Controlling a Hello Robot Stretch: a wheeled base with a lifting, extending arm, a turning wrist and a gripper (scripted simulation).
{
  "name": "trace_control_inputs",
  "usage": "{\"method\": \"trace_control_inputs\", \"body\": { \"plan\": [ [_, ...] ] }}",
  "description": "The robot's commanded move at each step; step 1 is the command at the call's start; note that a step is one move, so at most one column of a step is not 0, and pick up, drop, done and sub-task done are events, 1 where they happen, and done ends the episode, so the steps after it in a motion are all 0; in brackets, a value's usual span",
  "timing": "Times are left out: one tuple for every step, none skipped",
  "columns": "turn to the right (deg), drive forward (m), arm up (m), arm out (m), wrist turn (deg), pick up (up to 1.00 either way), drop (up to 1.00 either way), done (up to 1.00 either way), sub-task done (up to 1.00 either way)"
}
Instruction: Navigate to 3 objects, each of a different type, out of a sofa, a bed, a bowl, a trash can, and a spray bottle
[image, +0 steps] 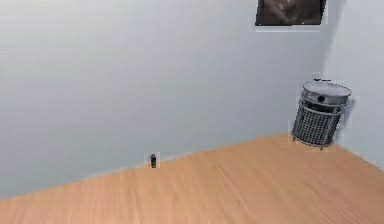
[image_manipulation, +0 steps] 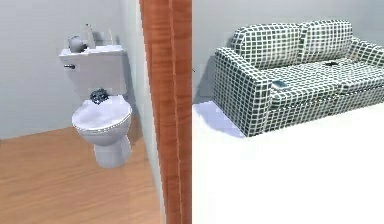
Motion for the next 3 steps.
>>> {"method": "trace_control_inputs", "body": {
  "plan": [
    [0.0, 0.05, 0.0, 0.0, 0.0, 0.0, 0.0, 0.0, 0.0],
    [6.0, 0.0, 0.0, 0.0, 0.0, 0.0, 0.0, 0.0, 0.0],
    [0.0, 0.3, 0.0, 0.0, 0.0, 0.0, 0.0, 0.0, 0.0]
  ]
}}
